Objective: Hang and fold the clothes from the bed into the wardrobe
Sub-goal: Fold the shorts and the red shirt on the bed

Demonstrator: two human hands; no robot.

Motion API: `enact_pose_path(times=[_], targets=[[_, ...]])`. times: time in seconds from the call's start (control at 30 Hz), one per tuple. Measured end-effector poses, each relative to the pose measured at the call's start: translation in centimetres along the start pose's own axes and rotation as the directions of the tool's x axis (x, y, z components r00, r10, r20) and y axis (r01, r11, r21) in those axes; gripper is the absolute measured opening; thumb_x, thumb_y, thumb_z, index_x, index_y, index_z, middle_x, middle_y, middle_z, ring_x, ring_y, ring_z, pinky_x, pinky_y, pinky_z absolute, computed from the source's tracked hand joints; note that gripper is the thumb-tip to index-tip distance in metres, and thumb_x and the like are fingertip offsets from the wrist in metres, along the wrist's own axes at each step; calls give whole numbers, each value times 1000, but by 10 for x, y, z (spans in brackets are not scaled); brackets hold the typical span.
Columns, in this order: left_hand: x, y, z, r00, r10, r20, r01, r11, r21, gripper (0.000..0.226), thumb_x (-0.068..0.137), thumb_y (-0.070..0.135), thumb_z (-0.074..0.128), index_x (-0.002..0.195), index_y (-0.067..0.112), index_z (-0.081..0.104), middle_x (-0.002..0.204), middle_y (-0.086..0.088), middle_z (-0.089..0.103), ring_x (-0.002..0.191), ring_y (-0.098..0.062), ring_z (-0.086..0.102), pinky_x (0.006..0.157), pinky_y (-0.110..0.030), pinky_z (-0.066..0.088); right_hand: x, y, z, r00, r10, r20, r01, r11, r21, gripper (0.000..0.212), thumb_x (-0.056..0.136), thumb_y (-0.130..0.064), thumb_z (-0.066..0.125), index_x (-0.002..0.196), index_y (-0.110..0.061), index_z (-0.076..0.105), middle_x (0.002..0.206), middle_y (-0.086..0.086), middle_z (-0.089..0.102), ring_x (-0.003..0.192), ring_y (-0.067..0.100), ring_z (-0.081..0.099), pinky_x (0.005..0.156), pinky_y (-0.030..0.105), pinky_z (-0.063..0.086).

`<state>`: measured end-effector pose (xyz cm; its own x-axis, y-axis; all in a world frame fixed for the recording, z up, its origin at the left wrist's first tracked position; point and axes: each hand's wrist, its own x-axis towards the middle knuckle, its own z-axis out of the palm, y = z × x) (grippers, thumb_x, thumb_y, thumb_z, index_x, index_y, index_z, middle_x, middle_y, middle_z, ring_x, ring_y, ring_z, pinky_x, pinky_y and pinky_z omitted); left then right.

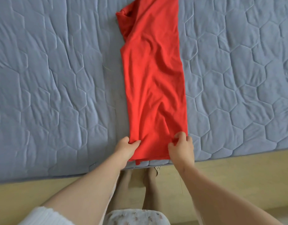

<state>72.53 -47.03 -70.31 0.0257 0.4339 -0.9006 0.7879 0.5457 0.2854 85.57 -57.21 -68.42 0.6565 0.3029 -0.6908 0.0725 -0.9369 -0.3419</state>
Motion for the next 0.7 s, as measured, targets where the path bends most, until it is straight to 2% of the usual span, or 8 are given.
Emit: enact_pose_path(times=[0.1, 0.17, 0.23, 0.3, 0.37, 0.43, 0.57, 0.7], targets=[[-9, 6, -1, 979, -87, 187, 121, 977, -177, 15, 85, 24, 67, 84, 17, 54, 84, -3, 63, 72, -17, 59, 61, -27, 49, -8, 2, 4, 987, -131, 96, 142, 984, -110, 48, 71, -13, 60, 119, -14, 49, 120, 8, 46, 110, 32, 47, 93, 39, 40], [-15, 13, -2, 959, -105, 264, 184, 938, -295, 12, 86, 19, 65, 82, 16, 54, 69, -2, 61, 54, -11, 55, 44, -19, 40, -15, 2, 10, 965, -192, 180, 224, 958, -181, 75, 67, -26, 67, 135, -22, 37, 138, 2, 35, 123, 27, 38, 100, 38, 32], [-21, 21, -6, 937, -89, 338, 232, 881, -413, 12, 87, 12, 61, 79, 13, 52, 57, -3, 56, 38, -8, 45, 33, -14, 27, -20, -1, 17, 962, -214, 170, 249, 942, -227, 97, 64, -44, 71, 145, -30, 19, 150, -2, 20, 134, 24, 27, 105, 38, 25], [-27, 29, -10, 907, -64, 417, 278, 833, -479, 11, 87, 9, 59, 79, 12, 52, 56, -6, 52, 35, -7, 40, 32, -12, 21, -21, -6, 20, 964, -243, 109, 264, 922, -282, 106, 63, -56, 70, 148, -32, 9, 155, 0, 12, 137, 24, 22, 108, 40, 22], [-32, 33, -16, 883, -45, 467, 308, 808, -502, 11, 88, 9, 57, 78, 11, 51, 51, -4, 50, 33, -6, 37, 31, -11, 20, -19, -10, 19, 956, -289, 53, 288, 885, -365, 102, 68, -53, 66, 148, -30, 8, 155, 2, 11, 136, 25, 22, 107, 41, 21], [-35, 33, -20, 873, -42, 485, 324, 795, -514, 14, 87, 9, 57, 76, 12, 49, 45, 0, 46, 31, -5, 33, 31, -11, 19, -16, -13, 15, 960, -278, -15, 249, 880, -405, 87, 74, -39, 63, 147, -26, 17, 153, 3, 18, 134, 25, 27, 106, 40, 22], [-35, 28, -21, 876, -68, 477, 353, 763, -541, 16, 81, 12, 61, 77, 13, 45, 46, 0, 44, 31, -5, 32, 30, -11, 21, -13, -13, 4, 988, -87, -125, 39, 937, -347, 38, 80, -14, 49, 118, -20, 52, 124, 3, 53, 115, 27, 44, 92, 37, 28], [-33, 24, -18, 900, -93, 427, 343, 755, -559, 18, 82, 12, 64, 82, 13, 46, 54, -2, 49, 35, -6, 38, 30, -12, 24, -13, 1, -6, 987, -31, -158, -28, 932, -360, 30, 80, -4, 45, 106, -14, 54, 112, 7, 56, 108, 29, 48, 86, 37, 31]])
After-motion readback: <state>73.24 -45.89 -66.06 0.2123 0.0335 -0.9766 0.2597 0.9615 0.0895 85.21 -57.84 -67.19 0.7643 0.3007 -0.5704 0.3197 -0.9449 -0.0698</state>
